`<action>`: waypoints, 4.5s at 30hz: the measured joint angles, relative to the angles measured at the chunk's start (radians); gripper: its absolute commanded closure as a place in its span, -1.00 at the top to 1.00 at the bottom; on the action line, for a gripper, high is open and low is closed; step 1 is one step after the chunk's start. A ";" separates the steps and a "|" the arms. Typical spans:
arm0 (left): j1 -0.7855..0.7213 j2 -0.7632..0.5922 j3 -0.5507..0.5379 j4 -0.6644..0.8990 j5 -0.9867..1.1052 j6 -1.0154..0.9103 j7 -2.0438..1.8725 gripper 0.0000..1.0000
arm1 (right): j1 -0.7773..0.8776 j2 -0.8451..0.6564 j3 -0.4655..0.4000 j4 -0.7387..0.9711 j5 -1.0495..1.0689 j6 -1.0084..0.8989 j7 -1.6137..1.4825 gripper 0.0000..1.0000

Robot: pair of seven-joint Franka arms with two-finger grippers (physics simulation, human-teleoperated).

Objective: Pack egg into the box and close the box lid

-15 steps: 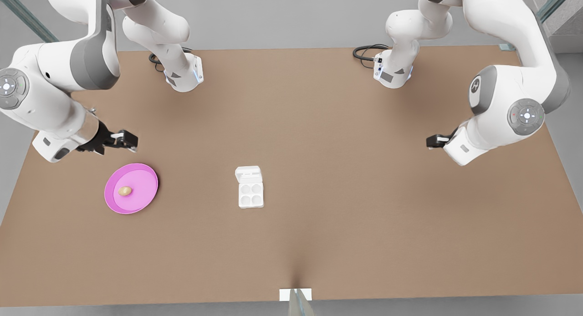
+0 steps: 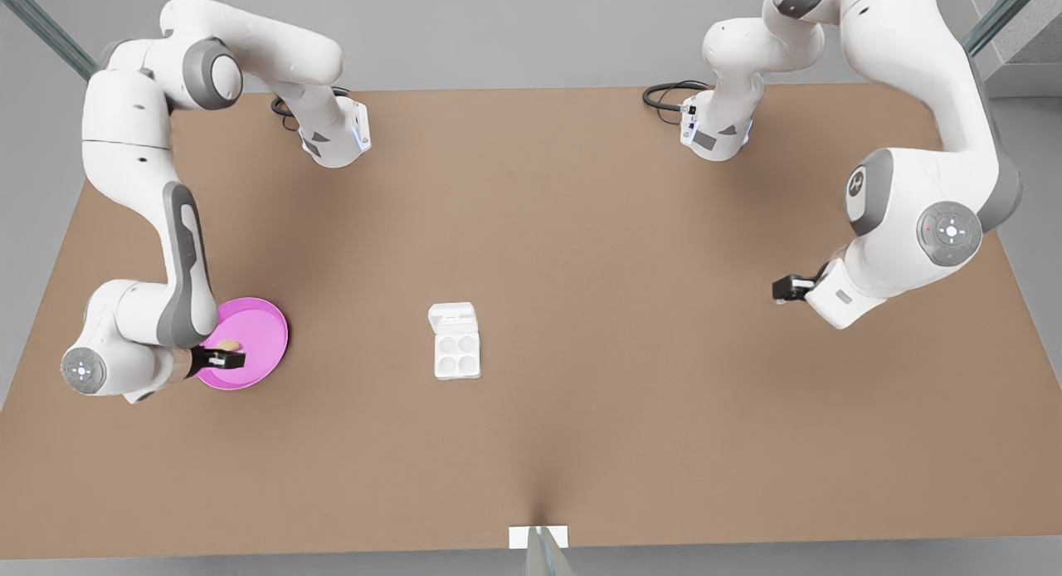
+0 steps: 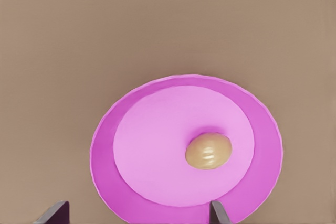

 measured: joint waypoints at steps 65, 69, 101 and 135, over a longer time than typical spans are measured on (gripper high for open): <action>-0.120 -0.021 -0.159 0.043 0.086 -0.017 -0.196 1.00 | -0.154 -0.185 0.142 -0.590 -0.172 0.800 -0.075 0.12; -0.123 -0.019 -0.159 0.039 0.080 -0.019 -0.209 1.00 | -0.035 -0.199 0.125 -0.583 -0.097 0.776 -0.064 0.12; -0.117 -0.025 -0.160 0.035 0.081 -0.052 -0.251 1.00 | 0.961 -0.049 -0.365 -0.192 0.320 0.495 0.254 0.13; -0.524 0.592 -0.562 0.035 0.574 0.224 -0.915 1.00 | 0.283 -0.481 -0.102 0.012 0.072 -0.208 0.119 1.00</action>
